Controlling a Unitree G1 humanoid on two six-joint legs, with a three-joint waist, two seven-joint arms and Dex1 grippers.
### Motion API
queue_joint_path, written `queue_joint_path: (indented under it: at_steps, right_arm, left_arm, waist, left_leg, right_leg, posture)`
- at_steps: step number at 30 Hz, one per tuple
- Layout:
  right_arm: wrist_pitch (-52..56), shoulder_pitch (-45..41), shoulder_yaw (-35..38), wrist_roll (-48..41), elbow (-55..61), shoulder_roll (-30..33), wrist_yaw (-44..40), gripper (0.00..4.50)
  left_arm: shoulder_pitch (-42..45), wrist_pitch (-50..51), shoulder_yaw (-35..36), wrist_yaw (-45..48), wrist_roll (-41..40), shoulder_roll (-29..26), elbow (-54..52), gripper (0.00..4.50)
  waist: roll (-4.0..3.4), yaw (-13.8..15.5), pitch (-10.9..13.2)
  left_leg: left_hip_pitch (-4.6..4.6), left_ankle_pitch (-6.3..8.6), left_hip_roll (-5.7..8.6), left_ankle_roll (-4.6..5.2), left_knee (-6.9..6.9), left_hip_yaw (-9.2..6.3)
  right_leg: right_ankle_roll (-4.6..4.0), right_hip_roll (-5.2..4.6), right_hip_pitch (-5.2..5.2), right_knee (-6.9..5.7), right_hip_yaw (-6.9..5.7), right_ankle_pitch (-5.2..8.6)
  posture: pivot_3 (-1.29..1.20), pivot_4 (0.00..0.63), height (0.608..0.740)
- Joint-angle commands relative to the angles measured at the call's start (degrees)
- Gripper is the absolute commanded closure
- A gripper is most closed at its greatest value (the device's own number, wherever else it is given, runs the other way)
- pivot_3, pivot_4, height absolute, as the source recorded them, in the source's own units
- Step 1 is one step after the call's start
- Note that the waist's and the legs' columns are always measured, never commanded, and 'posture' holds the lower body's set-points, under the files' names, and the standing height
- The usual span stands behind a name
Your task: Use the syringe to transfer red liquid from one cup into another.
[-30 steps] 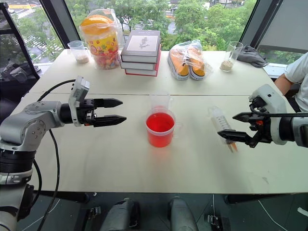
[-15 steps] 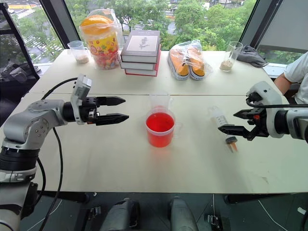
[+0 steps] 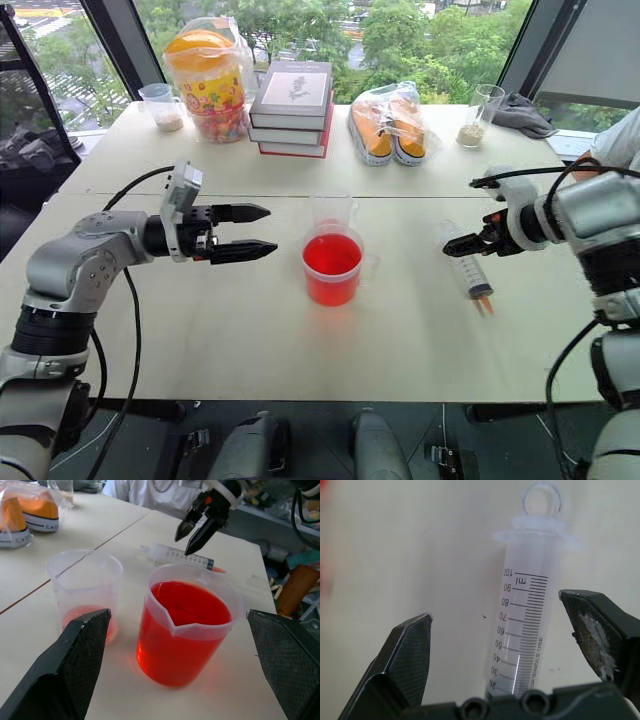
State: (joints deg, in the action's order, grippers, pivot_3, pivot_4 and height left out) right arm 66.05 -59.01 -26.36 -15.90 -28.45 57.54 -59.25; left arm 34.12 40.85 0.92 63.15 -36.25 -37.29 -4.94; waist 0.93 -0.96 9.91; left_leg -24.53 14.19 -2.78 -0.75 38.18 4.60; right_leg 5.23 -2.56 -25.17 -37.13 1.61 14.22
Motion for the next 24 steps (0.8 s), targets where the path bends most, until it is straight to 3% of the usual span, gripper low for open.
queue_joint_path:
  at_steps: [1,6,13,16,19,20,24]
  right_arm:
    - [-6.7,-4.4,-2.7,6.6,-9.3,-2.3,-3.2,0.05]
    - [-14.1,-7.7,-3.8,13.2,-22.4,-7.9,-5.3,0.05]
    - [-19.3,-9.4,-3.6,19.5,-29.9,-12.3,-8.6,0.05]
    - [-20.0,-9.6,-2.8,21.1,-31.3,-13.4,-9.3,1.3]
    - [-20.2,-9.6,-2.0,22.3,-32.1,-14.5,-9.7,2.91]
    - [-20.3,-9.7,-1.7,22.7,-32.2,-14.8,-9.8,3.12]
    - [-19.7,-10.4,0.1,23.8,-31.2,-15.3,-9.5,3.12]
  left_arm:
    - [-1.1,-0.2,1.9,-1.6,-1.0,-0.3,-3.6,0.0]
    - [-3.4,0.6,3.5,-3.8,-2.1,-0.9,-6.4,0.0]
    - [-5.8,1.5,4.8,-5.4,-3.3,-1.8,-9.3,0.0]
    - [-6.4,1.7,5.0,-5.7,-3.6,-2.2,-9.7,0.0]
    - [-6.4,1.6,4.9,-6.0,-3.8,-2.5,-9.6,0.0]
    - [-6.2,1.5,4.9,-6.0,-3.8,-2.6,-9.5,0.0]
    - [-5.5,1.4,4.5,-6.2,-4.0,-2.7,-9.0,0.0]
  waist:
    - [0.0,0.0,0.0]
    - [0.0,0.1,0.0]
    - [-0.01,-0.1,0.0]
    - [-0.02,-0.2,0.0]
    - [-0.01,-0.2,0.0]
    - [-0.01,-0.2,0.0]
    - [-0.01,-0.3,0.0]
  left_leg:
    - [0.0,0.0,0.0,0.0,0.0,0.0]
    - [-0.02,0.0,0.0,0.0,0.0,0.01]
    - [0.02,0.0,0.0,0.0,0.0,0.0]
    - [0.06,0.0,0.0,0.0,0.0,0.01]
    - [0.06,0.0,0.0,-0.01,0.0,-0.01]
    - [0.1,0.0,-0.01,-0.01,0.01,-0.01]
    - [0.14,-0.01,-0.01,-0.01,0.02,0.0]
  right_leg:
    - [0.01,0.0,0.0,0.0,-0.01,0.0]
    - [0.02,0.0,0.0,0.0,-0.01,-0.01]
    - [0.02,0.0,0.01,-0.08,-0.01,-0.01]
    - [0.02,0.0,0.03,-0.11,-0.01,-0.01]
    - [0.01,0.02,0.04,-0.12,-0.02,-0.02]
    - [0.01,0.02,0.08,-0.11,-0.02,-0.02]
    - [0.01,0.02,0.12,-0.11,-0.01,-0.02]
  posture:
    - [0.0,0.15,0.74]
    - [0.0,0.15,0.74]
    - [0.0,0.15,0.74]
    - [0.0,0.15,0.74]
    - [0.0,0.15,0.74]
    - [0.0,0.15,0.74]
    - [0.0,0.15,0.74]
